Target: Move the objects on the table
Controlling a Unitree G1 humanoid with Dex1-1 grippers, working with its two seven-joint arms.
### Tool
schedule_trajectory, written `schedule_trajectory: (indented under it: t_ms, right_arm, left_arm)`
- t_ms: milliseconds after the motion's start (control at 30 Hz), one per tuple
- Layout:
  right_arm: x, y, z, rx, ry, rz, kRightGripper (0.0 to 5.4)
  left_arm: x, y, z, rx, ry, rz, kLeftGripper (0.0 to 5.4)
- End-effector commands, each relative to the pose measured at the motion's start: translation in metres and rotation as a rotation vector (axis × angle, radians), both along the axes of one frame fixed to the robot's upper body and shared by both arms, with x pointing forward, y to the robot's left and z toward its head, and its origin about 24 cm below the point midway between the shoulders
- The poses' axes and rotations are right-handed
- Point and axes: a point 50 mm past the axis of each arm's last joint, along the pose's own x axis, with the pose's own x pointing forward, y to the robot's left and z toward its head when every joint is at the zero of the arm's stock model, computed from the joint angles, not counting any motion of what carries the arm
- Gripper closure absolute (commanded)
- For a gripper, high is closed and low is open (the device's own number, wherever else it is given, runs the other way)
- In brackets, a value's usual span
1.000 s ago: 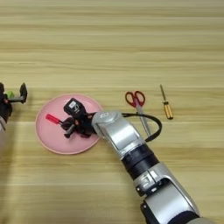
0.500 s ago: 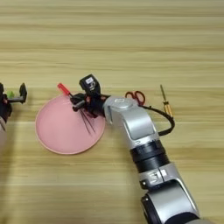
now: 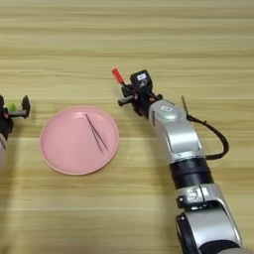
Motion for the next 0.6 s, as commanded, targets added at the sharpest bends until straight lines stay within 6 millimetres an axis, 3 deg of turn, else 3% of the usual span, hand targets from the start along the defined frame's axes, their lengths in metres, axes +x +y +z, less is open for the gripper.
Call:
schedule_trajectory:
  t_ms: [33, 233, 600]
  right_arm:
    - [0.004, -0.009, -0.004, 0.002, 0.008, -0.033, 4.94]
    - [0.003, -0.009, -0.023, 0.01, 0.086, -0.028, 4.94]
    - [0.001, -0.009, -0.035, -0.028, 0.138, -0.019, 4.94]
  left_arm:
    - [0.001, -0.001, 0.001, 0.012, -0.004, -0.004, 0.0]
    - [0.001, -0.002, 0.002, 0.031, -0.014, -0.014, 0.0]
    - [0.001, -0.002, 0.003, 0.043, -0.022, -0.013, 0.0]
